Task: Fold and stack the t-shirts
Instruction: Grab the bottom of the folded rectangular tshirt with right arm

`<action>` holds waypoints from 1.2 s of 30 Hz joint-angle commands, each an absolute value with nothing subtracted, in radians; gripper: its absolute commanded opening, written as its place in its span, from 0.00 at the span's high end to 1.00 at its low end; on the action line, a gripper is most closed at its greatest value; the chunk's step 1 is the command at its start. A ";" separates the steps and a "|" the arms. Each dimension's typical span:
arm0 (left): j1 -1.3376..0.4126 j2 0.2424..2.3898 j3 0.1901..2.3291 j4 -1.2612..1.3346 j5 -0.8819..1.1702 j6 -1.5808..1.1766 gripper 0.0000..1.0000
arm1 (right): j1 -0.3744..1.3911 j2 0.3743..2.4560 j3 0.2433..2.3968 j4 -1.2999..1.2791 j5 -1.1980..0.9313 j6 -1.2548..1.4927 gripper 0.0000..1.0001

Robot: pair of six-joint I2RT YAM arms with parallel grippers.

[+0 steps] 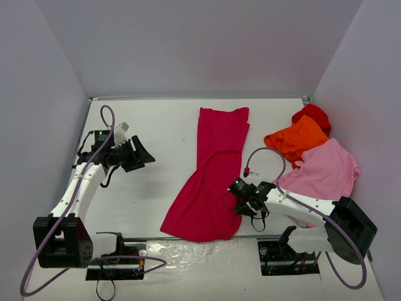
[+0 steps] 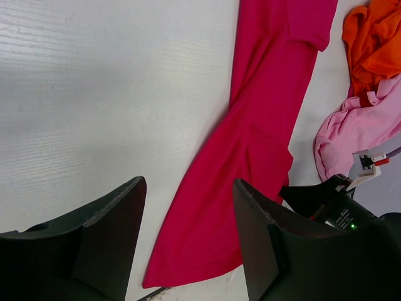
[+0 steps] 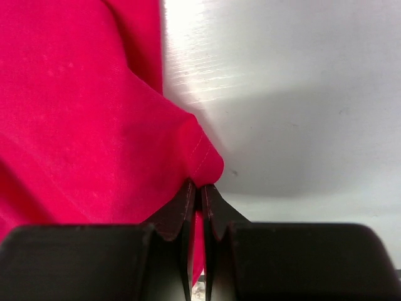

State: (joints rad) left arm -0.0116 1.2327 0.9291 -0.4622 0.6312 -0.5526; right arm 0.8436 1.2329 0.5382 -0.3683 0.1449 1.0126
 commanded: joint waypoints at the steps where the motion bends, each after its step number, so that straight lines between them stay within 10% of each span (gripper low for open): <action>1: -0.006 1.228 1.008 -0.429 0.647 -0.539 0.46 | 0.844 1.257 0.590 -0.374 0.139 0.966 1.00; 30: -0.006 1.194 0.969 -0.391 0.670 -0.559 0.46 | 1.482 1.814 1.135 -0.491 0.223 0.958 1.00; 36: -0.006 1.197 0.966 -0.380 0.671 -0.568 0.46 | 1.499 1.727 1.159 -0.520 0.354 0.986 0.53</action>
State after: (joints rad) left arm -0.0116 1.2240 0.9295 -0.4394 0.6510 -0.5582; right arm 1.4817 1.8068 1.1182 -0.4637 0.2337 0.9611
